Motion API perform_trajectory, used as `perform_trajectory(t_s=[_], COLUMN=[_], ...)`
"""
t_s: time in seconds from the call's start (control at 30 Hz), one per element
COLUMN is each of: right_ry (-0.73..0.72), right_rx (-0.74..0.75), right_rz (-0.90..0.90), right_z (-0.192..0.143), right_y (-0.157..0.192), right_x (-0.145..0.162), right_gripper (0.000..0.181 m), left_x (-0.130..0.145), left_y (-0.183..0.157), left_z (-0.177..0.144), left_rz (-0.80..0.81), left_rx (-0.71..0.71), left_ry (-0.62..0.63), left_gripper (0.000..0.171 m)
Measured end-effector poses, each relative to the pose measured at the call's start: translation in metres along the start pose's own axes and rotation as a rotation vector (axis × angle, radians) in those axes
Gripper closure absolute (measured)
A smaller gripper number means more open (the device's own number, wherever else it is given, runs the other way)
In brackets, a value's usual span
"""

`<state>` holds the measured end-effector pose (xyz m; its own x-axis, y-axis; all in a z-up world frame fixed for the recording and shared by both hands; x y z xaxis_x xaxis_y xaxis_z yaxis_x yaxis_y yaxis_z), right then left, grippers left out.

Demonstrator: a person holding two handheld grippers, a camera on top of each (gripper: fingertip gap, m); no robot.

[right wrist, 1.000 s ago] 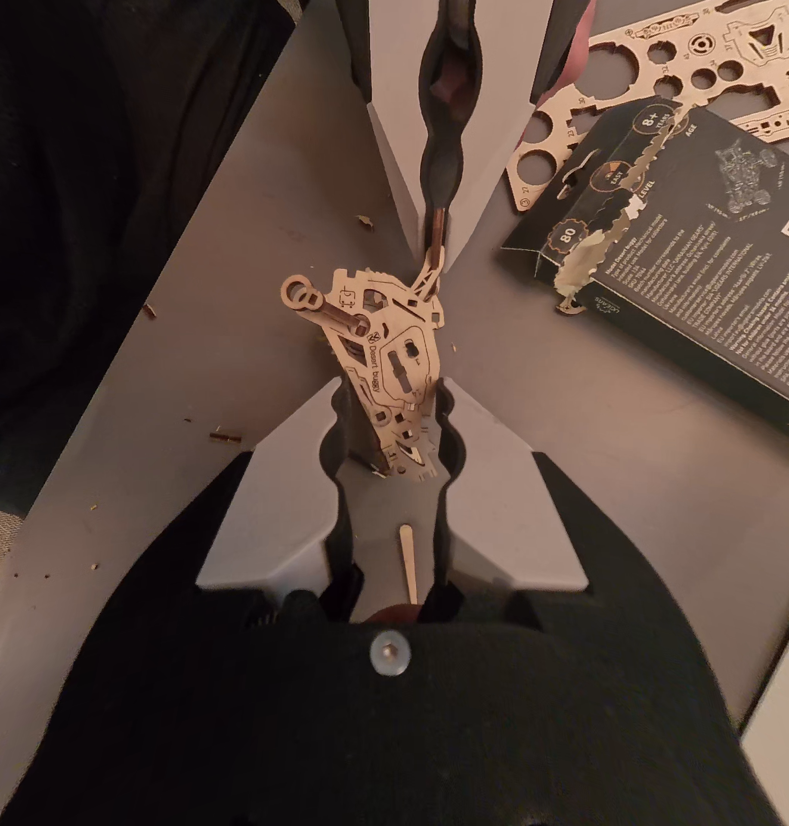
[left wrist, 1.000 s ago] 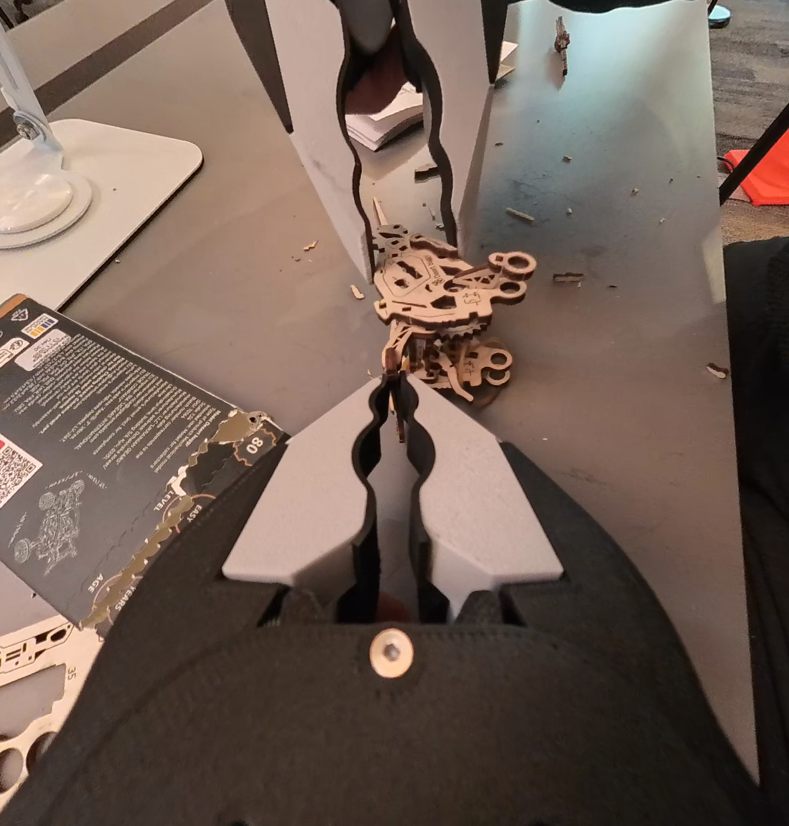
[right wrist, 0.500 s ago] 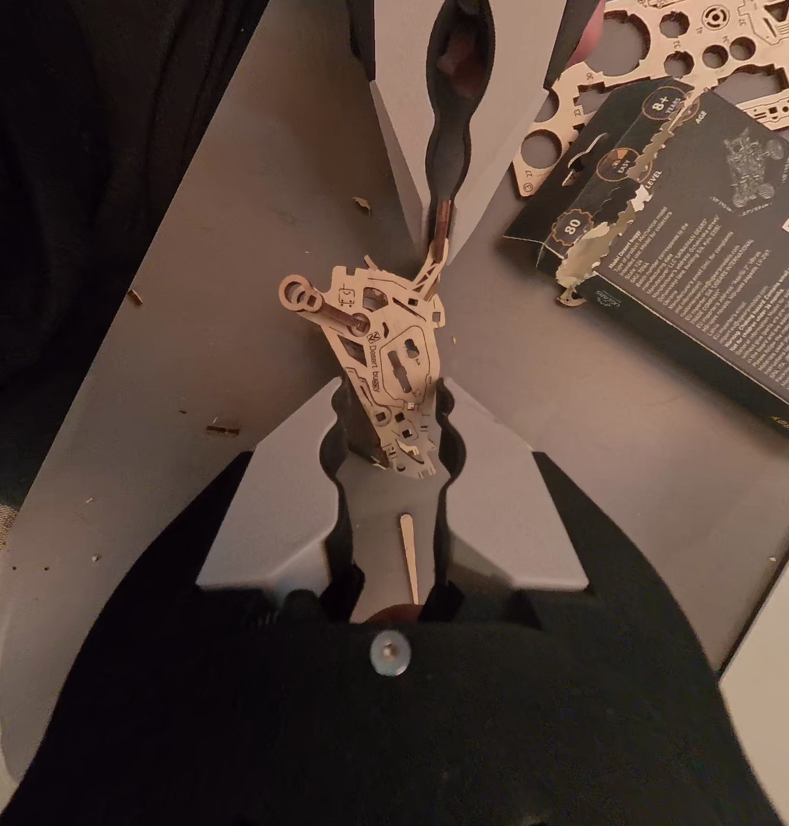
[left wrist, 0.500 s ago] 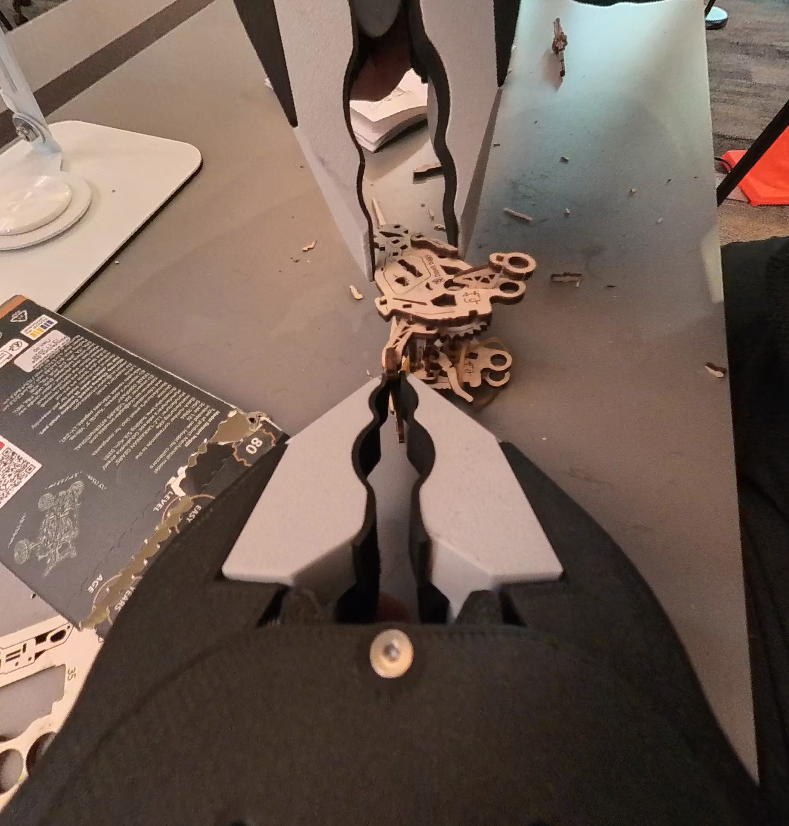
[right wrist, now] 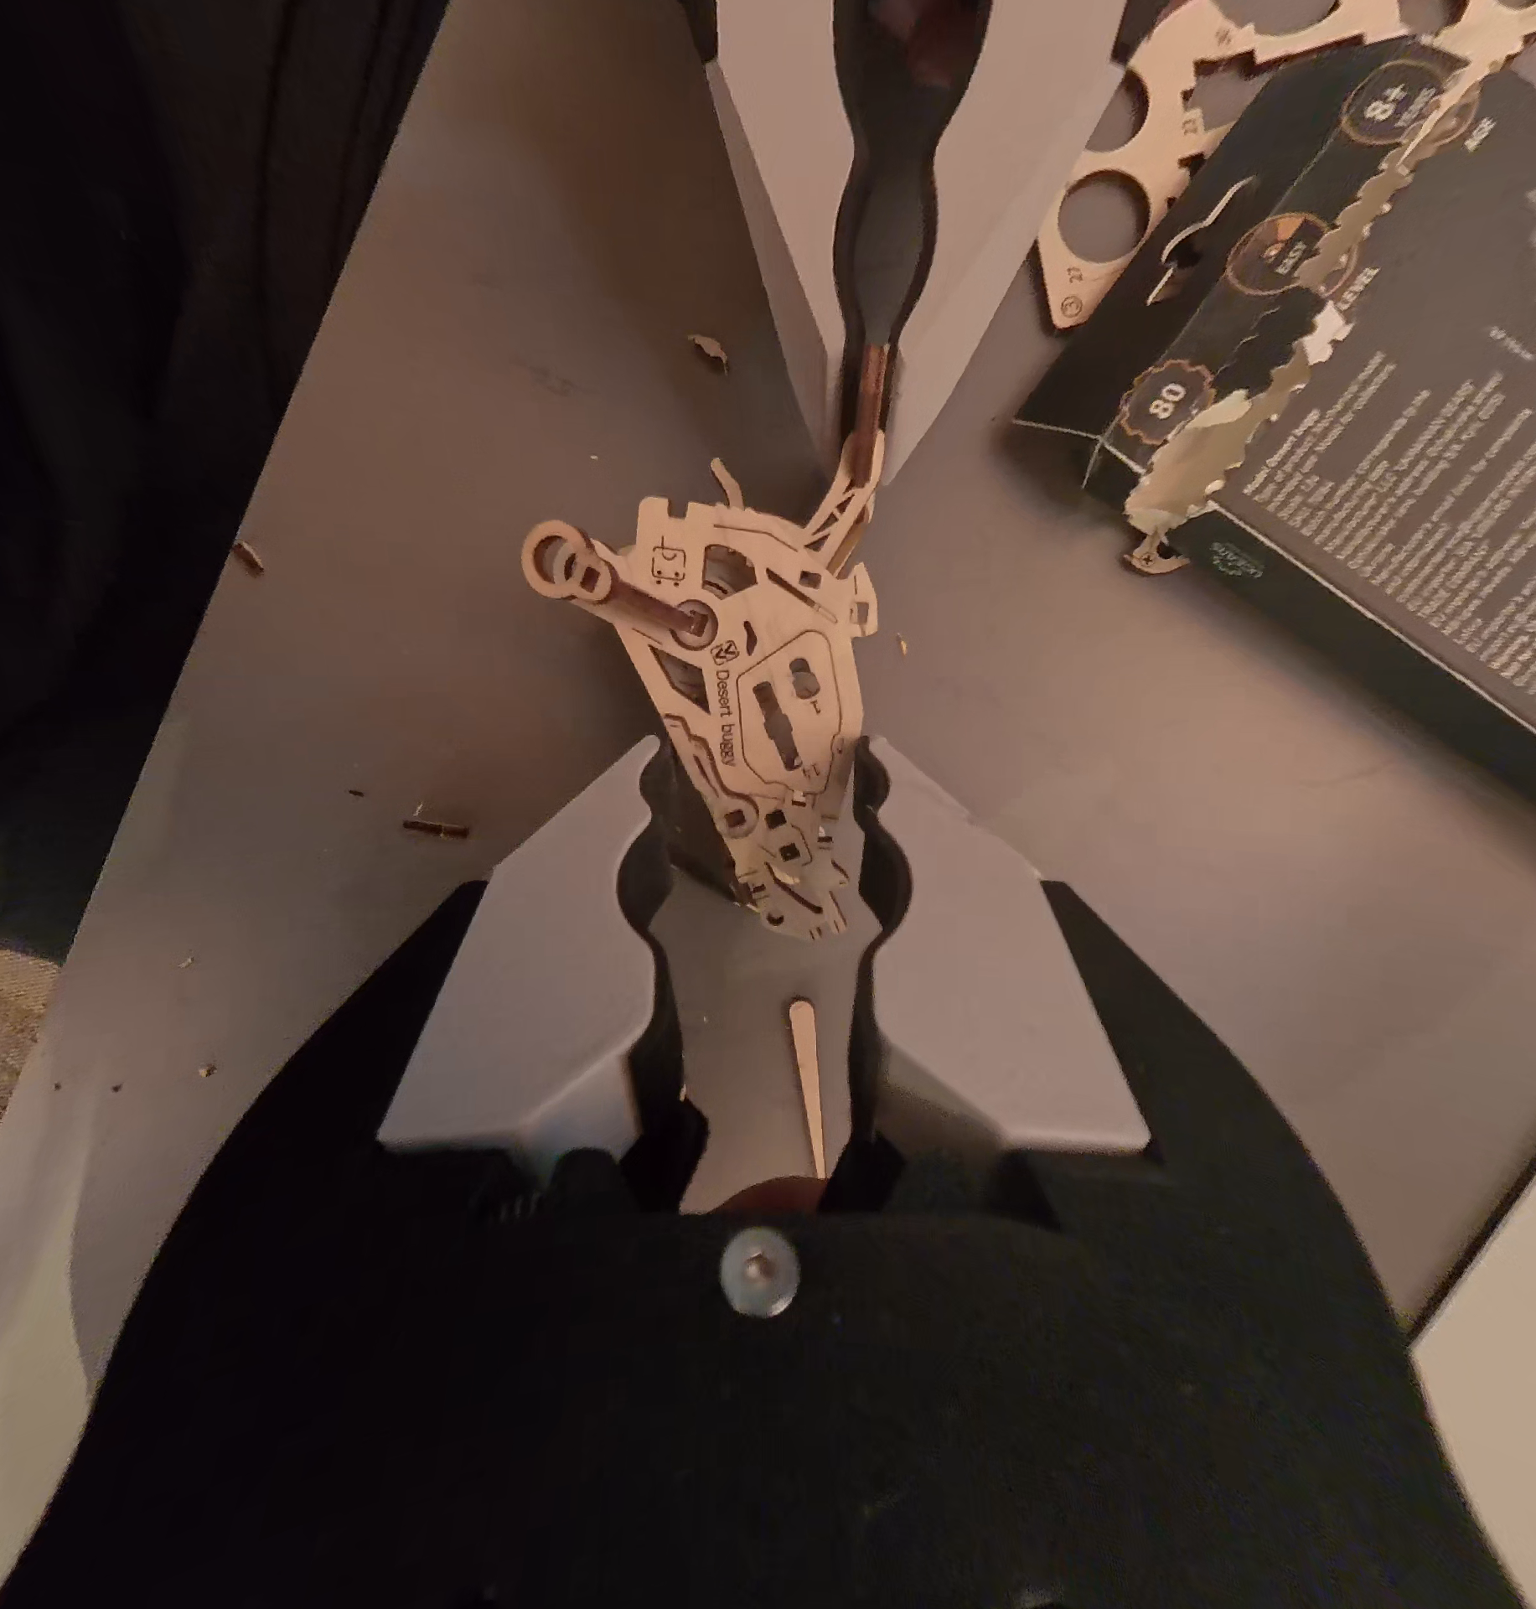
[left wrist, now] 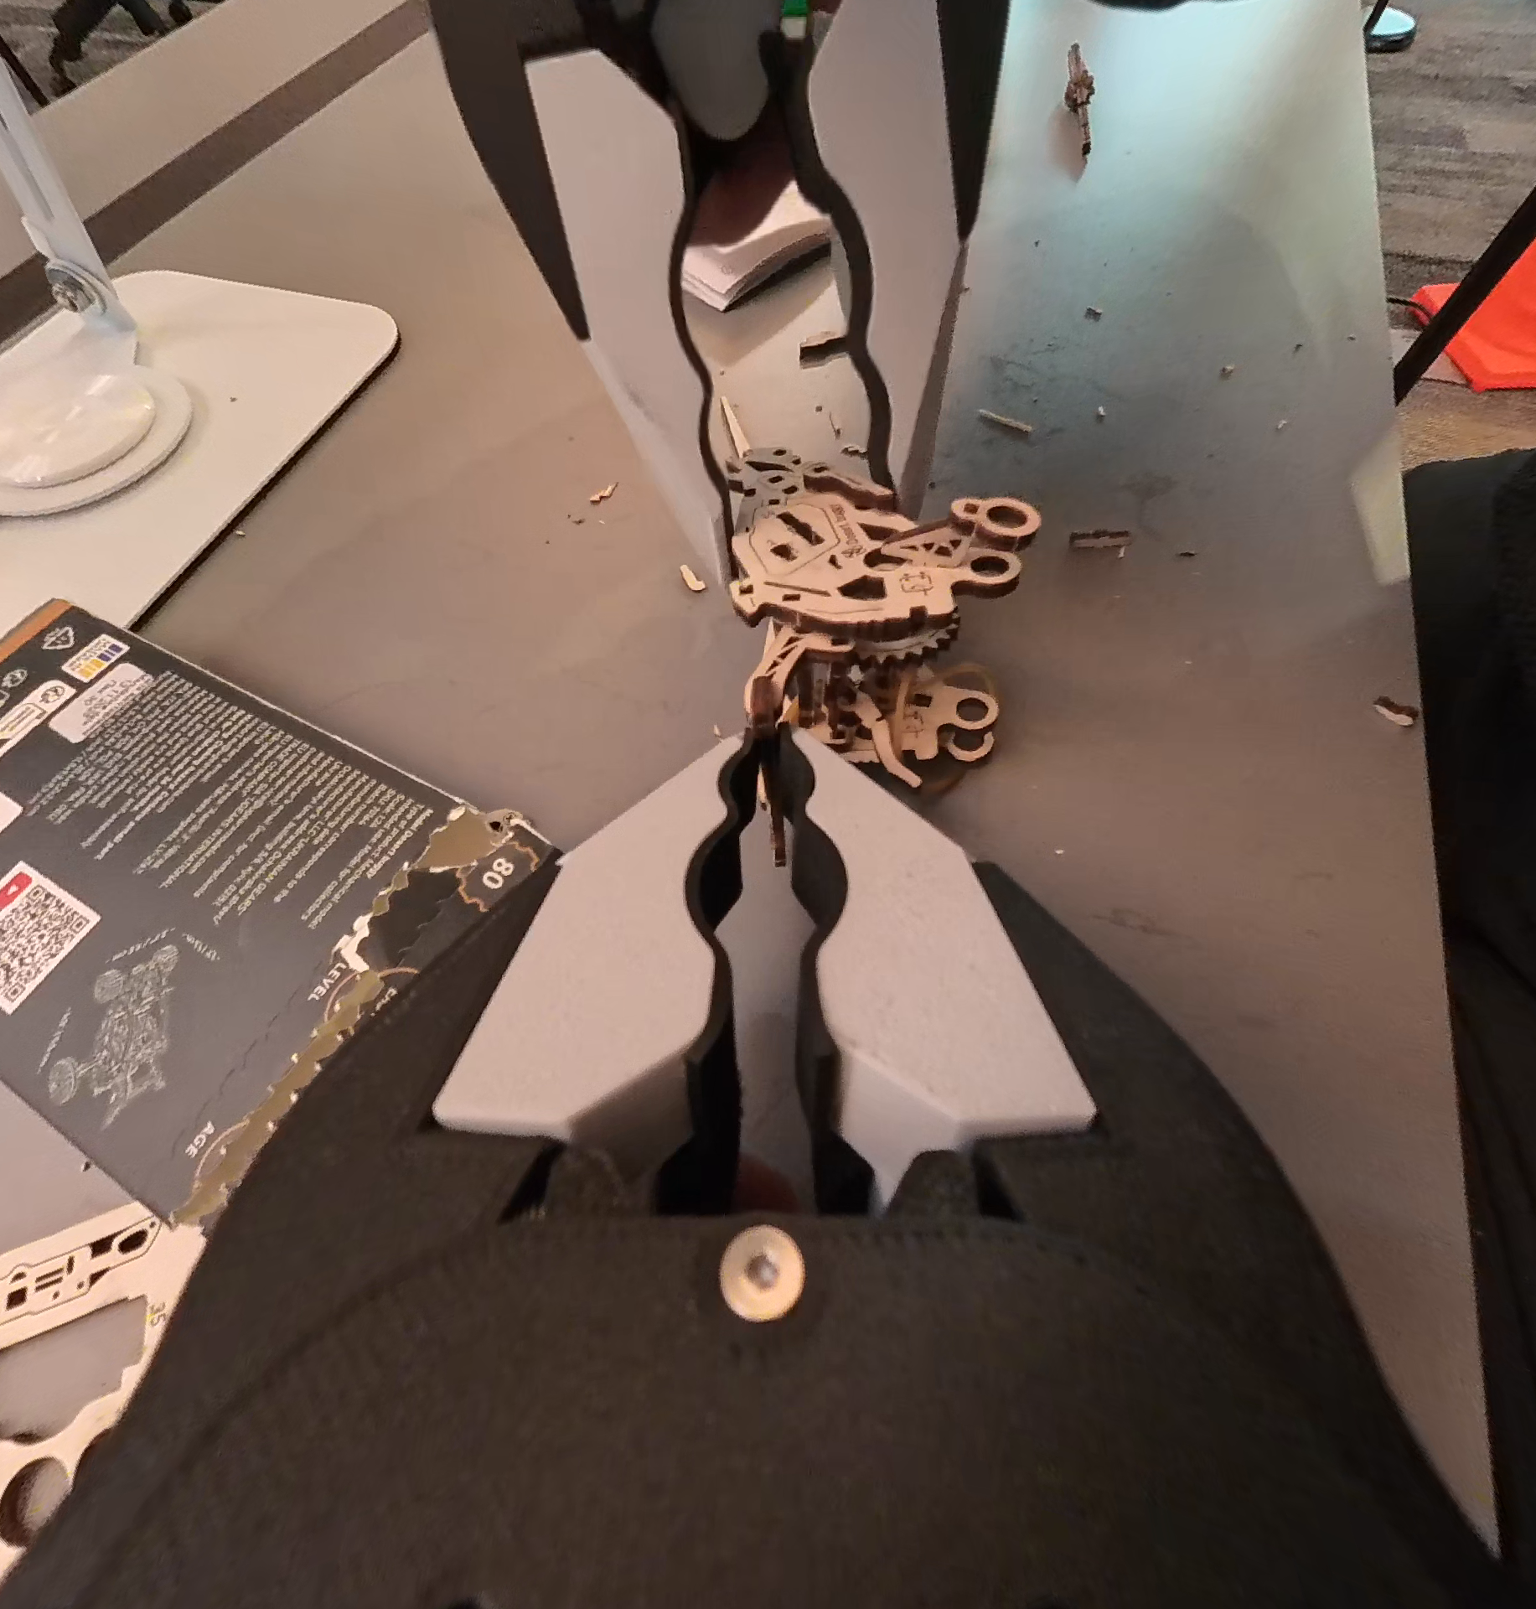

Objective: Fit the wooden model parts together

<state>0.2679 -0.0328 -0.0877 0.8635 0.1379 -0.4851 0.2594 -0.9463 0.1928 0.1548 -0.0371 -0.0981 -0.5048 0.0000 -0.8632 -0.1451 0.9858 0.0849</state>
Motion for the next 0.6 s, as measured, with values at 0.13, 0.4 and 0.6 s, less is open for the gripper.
perform_trajectory(t_s=[0.13,0.4,0.6], right_ry=[-0.024,-0.125,-0.174], right_rx=[0.022,0.08,0.079], right_rz=[0.013,-0.029,-0.005], right_z=[-0.003,-0.018,-0.01], right_y=[-0.001,0.006,0.01], right_x=[-0.002,-0.012,-0.014], right_gripper=[0.135,0.145,0.153], left_x=[0.0,-0.001,-0.001], left_y=[0.0,0.0,-0.001], left_z=[0.0,-0.001,0.0], left_rz=[-0.001,0.009,0.016], left_rx=[0.0,-0.004,-0.004], left_ry=[-0.003,-0.011,-0.009], left_gripper=[0.17,0.17,0.17])
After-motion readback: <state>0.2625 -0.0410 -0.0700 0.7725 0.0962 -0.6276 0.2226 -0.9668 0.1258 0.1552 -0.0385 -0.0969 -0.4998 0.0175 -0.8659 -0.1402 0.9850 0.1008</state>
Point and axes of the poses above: each gripper's, where its closed fingertips meet, z out along the fingers, x out of its underside, y = z × x across the jaws, the point moved 5 cm from there along -z, back along the fingers, and after that the axes turned 5 degrees about -x, right-handed, at the moved point
